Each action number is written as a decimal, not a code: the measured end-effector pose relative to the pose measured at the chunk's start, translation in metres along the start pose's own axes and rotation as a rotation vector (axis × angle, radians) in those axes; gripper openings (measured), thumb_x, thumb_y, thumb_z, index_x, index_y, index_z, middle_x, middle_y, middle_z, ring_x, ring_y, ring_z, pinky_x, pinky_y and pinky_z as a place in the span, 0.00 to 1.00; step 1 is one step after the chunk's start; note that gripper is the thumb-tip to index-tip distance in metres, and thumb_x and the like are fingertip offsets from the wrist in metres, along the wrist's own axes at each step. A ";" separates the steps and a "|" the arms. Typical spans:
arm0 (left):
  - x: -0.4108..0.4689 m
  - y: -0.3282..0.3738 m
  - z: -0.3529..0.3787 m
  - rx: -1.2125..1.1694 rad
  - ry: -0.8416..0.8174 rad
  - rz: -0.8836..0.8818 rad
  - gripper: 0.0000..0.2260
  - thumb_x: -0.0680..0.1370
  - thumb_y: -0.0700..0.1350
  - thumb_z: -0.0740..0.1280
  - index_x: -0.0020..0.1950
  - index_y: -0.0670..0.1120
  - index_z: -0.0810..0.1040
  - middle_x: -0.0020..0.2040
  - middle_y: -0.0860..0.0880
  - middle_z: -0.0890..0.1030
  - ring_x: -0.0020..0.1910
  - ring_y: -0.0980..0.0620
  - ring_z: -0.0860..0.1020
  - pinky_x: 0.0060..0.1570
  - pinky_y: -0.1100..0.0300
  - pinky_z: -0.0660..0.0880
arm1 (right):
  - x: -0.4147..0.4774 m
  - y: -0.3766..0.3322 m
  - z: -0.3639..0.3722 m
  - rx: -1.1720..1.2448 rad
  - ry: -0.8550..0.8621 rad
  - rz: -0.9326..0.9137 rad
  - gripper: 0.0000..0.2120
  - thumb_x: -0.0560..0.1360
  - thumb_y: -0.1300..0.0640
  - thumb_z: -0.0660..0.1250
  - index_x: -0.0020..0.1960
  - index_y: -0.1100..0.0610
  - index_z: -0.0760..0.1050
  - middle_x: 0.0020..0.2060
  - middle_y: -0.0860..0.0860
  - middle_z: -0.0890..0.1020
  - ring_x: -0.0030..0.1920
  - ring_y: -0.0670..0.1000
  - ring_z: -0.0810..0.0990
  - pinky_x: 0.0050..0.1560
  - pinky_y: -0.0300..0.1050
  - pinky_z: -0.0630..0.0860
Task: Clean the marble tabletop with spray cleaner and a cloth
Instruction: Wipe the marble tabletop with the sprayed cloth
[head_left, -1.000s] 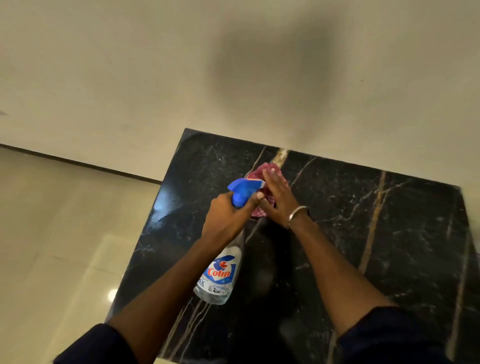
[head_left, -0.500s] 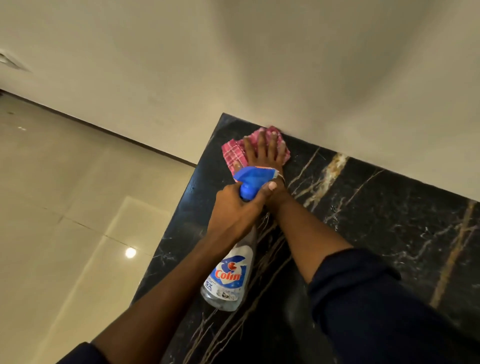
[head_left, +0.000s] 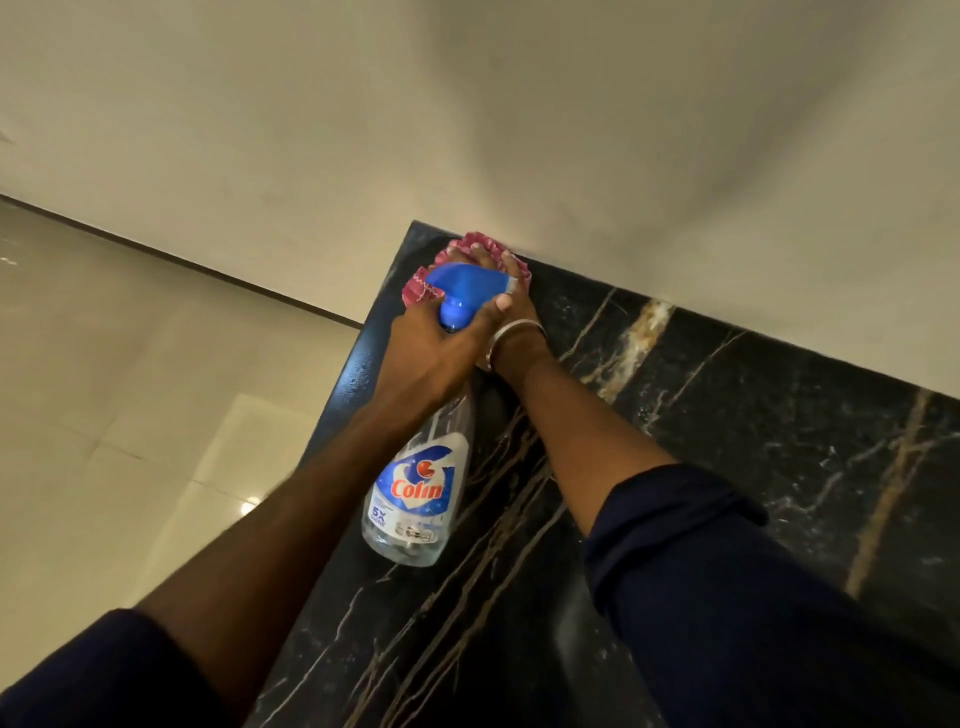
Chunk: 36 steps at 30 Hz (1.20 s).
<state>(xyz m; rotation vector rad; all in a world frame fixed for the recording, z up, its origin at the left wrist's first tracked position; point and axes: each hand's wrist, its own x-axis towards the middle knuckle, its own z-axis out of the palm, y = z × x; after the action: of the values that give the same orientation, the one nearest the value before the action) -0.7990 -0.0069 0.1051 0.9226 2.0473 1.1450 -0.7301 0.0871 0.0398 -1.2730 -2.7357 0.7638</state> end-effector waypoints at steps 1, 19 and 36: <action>-0.001 0.001 0.005 0.005 -0.007 -0.012 0.18 0.75 0.60 0.67 0.43 0.45 0.77 0.30 0.54 0.78 0.28 0.61 0.77 0.28 0.72 0.69 | 0.001 0.013 -0.002 -0.154 -0.044 -0.114 0.37 0.74 0.45 0.57 0.79 0.58 0.52 0.78 0.57 0.58 0.78 0.55 0.54 0.77 0.52 0.52; -0.079 0.084 0.191 0.071 -0.227 0.007 0.17 0.76 0.61 0.66 0.39 0.48 0.76 0.31 0.51 0.77 0.30 0.56 0.75 0.34 0.61 0.74 | -0.162 0.292 -0.068 -0.358 0.095 0.125 0.33 0.77 0.39 0.42 0.80 0.51 0.51 0.79 0.50 0.55 0.79 0.53 0.49 0.77 0.59 0.43; -0.161 0.151 0.395 0.102 -0.438 0.097 0.16 0.77 0.58 0.66 0.39 0.46 0.76 0.30 0.52 0.77 0.26 0.63 0.76 0.26 0.74 0.70 | -0.331 0.528 -0.154 -0.287 0.193 0.523 0.33 0.79 0.41 0.50 0.80 0.52 0.49 0.79 0.53 0.54 0.79 0.56 0.47 0.78 0.57 0.43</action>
<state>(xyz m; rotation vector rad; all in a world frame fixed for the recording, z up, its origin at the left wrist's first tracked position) -0.3594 0.1018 0.0926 1.2138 1.7283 0.8020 -0.0989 0.1989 -0.0011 -2.0423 -2.4377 0.2367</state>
